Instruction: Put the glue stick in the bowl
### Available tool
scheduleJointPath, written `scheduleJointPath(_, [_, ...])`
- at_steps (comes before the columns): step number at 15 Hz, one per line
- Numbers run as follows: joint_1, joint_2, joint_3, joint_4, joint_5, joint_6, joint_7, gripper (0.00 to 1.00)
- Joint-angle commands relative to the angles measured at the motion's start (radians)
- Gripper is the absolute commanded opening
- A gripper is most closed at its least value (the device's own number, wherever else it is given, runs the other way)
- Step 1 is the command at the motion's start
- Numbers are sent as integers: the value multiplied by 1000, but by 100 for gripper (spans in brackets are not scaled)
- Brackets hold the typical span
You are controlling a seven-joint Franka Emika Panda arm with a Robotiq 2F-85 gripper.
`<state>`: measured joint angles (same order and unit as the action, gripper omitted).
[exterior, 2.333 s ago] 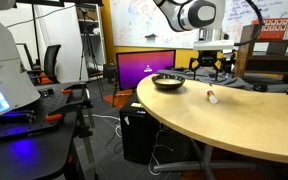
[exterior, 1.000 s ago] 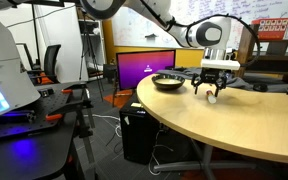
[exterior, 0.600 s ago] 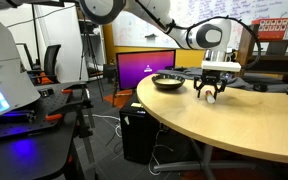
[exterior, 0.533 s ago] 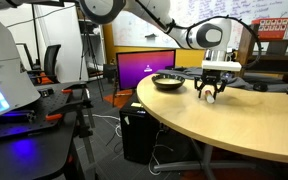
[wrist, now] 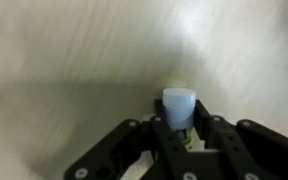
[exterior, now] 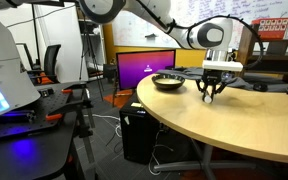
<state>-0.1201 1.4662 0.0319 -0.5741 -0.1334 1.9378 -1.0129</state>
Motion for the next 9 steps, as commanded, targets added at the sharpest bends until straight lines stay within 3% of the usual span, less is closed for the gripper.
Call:
scheduleJointPath(1, [4, 0, 7, 46, 23, -72, 11, 8])
scheduleJointPath(9, [47, 23, 37, 248, 65, -320, -2, 8])
